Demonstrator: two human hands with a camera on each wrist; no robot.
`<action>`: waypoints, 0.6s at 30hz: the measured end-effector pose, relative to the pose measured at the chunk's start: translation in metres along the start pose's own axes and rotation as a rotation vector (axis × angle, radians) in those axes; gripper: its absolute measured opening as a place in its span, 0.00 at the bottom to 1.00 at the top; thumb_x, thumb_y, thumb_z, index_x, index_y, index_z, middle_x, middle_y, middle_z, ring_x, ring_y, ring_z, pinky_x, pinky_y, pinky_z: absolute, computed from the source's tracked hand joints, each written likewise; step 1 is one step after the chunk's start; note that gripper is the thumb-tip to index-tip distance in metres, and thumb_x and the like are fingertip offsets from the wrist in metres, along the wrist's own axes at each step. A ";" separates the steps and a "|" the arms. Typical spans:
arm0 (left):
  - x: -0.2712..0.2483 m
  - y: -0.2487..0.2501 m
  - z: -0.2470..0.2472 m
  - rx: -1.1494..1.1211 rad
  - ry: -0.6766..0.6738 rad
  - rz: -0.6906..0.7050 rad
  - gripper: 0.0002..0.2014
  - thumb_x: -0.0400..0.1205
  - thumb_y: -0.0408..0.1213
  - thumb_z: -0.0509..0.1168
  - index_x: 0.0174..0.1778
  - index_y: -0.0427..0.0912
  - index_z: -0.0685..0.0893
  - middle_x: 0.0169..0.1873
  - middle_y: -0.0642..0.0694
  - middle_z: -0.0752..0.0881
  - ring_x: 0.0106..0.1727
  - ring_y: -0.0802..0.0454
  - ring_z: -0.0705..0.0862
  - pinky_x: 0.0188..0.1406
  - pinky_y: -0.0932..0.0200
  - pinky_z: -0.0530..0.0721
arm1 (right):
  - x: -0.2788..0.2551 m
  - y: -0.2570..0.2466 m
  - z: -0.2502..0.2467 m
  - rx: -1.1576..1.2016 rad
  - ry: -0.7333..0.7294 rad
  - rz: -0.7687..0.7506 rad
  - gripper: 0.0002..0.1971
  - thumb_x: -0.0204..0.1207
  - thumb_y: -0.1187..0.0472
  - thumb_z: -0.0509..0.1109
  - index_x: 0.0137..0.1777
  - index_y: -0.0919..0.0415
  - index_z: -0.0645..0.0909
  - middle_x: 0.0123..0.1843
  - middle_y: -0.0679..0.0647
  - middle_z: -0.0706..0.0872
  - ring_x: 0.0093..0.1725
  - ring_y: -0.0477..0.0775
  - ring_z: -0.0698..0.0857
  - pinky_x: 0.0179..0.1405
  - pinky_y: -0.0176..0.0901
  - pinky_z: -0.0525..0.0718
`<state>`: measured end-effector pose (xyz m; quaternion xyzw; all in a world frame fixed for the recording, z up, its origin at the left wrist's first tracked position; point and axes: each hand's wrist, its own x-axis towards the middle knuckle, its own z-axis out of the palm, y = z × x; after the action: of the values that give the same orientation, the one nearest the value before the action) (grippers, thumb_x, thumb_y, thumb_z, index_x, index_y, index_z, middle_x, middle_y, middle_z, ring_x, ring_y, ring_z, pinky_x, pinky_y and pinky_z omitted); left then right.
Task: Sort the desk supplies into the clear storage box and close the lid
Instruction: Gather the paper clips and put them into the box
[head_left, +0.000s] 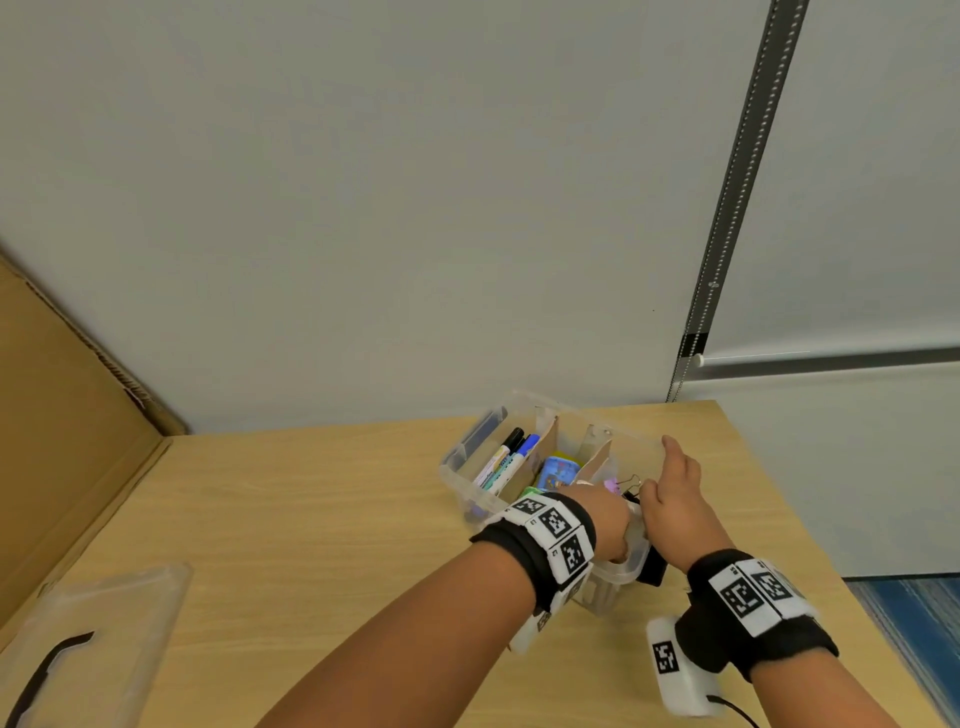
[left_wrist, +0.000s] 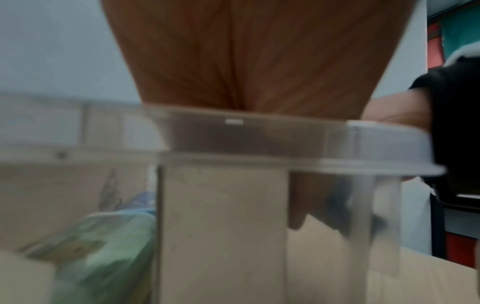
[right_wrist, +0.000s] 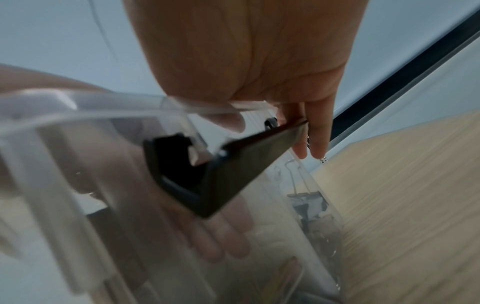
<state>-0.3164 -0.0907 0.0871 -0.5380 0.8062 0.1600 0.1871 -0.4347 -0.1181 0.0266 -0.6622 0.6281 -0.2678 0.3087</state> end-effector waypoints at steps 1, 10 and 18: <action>-0.002 -0.001 0.002 -0.034 0.045 -0.008 0.11 0.83 0.36 0.58 0.44 0.32 0.82 0.33 0.40 0.76 0.41 0.42 0.76 0.45 0.49 0.79 | 0.000 0.000 0.000 0.005 -0.001 -0.002 0.31 0.83 0.63 0.53 0.83 0.56 0.46 0.79 0.62 0.57 0.38 0.61 0.82 0.40 0.53 0.84; -0.078 -0.029 0.070 -0.325 0.681 0.083 0.19 0.84 0.43 0.54 0.71 0.53 0.73 0.68 0.57 0.76 0.70 0.60 0.71 0.72 0.60 0.70 | -0.007 -0.006 -0.003 -0.020 0.003 -0.022 0.30 0.84 0.62 0.53 0.84 0.58 0.46 0.83 0.60 0.54 0.56 0.63 0.79 0.50 0.48 0.77; -0.167 -0.133 0.154 -0.463 0.743 -0.347 0.21 0.83 0.47 0.59 0.74 0.57 0.69 0.72 0.59 0.70 0.71 0.63 0.65 0.73 0.65 0.64 | -0.040 -0.036 0.009 -0.291 0.067 -0.024 0.32 0.84 0.49 0.52 0.84 0.54 0.47 0.86 0.54 0.42 0.84 0.60 0.38 0.81 0.64 0.43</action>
<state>-0.1145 0.0655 0.0230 -0.7134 0.6597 0.0985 -0.2151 -0.4065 -0.0773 0.0491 -0.6981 0.6622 -0.1997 0.1852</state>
